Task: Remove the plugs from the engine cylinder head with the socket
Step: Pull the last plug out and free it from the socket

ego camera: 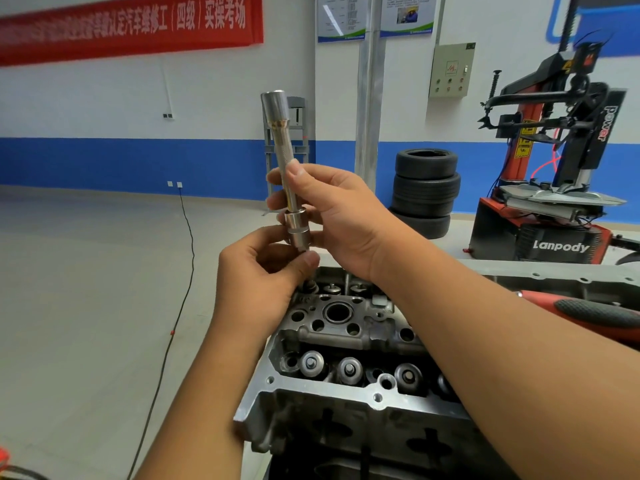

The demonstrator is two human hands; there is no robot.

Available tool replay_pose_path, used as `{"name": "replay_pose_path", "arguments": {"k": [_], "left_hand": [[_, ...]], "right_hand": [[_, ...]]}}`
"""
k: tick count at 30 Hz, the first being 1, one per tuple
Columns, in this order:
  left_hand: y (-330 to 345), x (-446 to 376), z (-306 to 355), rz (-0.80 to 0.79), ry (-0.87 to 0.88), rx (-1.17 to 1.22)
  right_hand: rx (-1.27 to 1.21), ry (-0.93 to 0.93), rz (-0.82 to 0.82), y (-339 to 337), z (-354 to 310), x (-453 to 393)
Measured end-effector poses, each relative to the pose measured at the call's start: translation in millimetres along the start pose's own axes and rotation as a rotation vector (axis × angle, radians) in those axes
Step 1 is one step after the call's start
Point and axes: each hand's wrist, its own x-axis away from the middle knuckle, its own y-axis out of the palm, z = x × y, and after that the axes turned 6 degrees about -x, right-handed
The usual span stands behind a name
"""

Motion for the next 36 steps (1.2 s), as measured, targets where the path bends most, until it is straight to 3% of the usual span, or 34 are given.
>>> {"name": "replay_pose_path", "arguments": {"k": [4, 10, 18, 23, 31, 36], "left_hand": [[0.1, 0.3, -0.9, 0.029, 0.02, -0.013], [-0.6, -0.7, 0.8, -0.146, 0.002, -0.001], [-0.8, 0.0, -1.5, -0.005, 0.026, -0.11], [-3.4, -1.2, -0.5, -0.176, 0.008, -0.038], [-2.7, -2.1, -7.6, 0.013, -0.032, -0.181], [-8.2, -4.8, -9.5, -0.183, -0.088, -0.121]], "right_hand": [[-0.008, -0.014, -0.005, 1.3, 0.5, 0.8], [-0.019, 0.004, 0.033, 1.4, -1.8, -0.5], [-0.044, -0.019, 0.064, -0.7, 0.0, -0.1], [-0.045, -0.069, 0.078, -1.6, 0.4, -0.6], [-0.043, -0.039, 0.017, 1.0, 0.0, -0.5], [-0.056, -0.049, 0.027, 0.7, 0.4, -1.7]]}}
